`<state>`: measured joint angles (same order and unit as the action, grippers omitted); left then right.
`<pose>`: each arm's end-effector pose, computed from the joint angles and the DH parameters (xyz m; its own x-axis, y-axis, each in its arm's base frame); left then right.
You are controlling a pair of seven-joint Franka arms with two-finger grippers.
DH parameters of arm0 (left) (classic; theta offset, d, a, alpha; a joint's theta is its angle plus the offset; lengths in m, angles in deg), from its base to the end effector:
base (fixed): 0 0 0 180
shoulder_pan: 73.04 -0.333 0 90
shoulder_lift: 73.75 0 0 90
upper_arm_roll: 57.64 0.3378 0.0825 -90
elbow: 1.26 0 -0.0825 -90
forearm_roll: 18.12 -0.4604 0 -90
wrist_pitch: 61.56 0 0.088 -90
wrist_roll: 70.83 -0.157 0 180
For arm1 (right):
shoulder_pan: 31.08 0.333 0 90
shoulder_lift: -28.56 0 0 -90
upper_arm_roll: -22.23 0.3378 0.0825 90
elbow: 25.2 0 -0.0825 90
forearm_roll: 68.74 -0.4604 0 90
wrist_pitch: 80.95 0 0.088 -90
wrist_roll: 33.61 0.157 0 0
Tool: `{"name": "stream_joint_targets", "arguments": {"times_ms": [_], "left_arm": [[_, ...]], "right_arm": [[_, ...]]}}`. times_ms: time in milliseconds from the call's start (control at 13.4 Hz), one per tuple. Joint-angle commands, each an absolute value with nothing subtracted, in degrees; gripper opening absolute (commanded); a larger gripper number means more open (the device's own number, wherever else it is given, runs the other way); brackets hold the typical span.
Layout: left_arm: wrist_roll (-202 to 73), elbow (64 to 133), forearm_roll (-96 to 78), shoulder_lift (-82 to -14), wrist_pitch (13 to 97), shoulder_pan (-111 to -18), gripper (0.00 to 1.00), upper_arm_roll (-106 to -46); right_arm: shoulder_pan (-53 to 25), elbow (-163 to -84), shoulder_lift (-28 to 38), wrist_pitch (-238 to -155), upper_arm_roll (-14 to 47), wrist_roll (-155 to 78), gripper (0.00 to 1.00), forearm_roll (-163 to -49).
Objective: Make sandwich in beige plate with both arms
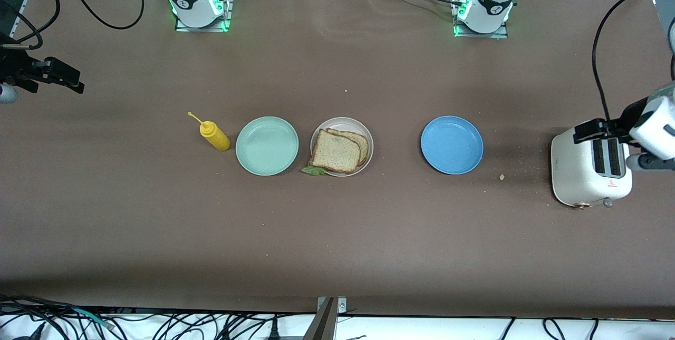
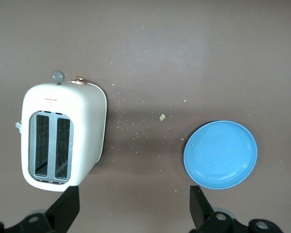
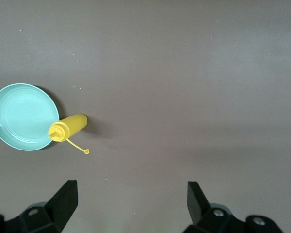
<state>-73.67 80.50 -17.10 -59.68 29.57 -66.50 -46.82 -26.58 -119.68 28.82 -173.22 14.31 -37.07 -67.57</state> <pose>0.7017 0.0375 0.5149 0.9966 0.0233 -0.0789 0.0215 -0.9995 -0.0240 0.6275 -0.0408 0.5597 0.9994 0.0016 -0.0352 0.0022 -0.9998 0.0176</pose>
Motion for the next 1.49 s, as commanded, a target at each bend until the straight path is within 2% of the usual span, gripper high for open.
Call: {"name": "stream_joint_targets", "arguments": {"times_ms": [0,299,672,970,1418], "left_arm": [[-72.85,85.82,-19.26,-65.73,30.02,-66.80,1.00,-49.19],[-72.58,86.28,-19.26,-68.74,31.16,-71.90,1.00,-56.40],[-72.58,86.27,-19.26,-69.00,34.32,-71.11,1.00,-56.50],[-72.50,88.46,-19.17,-70.75,34.41,-71.20,1.00,-56.58],[-72.94,88.73,-19.08,-69.97,33.89,-71.99,1.00,-57.02]], "right_arm": [[-27.13,-117.57,27.85,-172.62,13.45,-37.39,1.00,-67.78],[-26.95,-117.58,27.94,-172.01,13.35,-38.18,1.00,-68.13],[-26.69,-117.66,27.85,-172.97,13.44,-38.10,1.00,-68.13],[-26.95,-117.84,27.85,-173.33,13.44,-38.18,1.00,-68.13],[-26.95,-117.75,27.85,-172.89,13.44,-38.27,1.00,-68.13]]}}
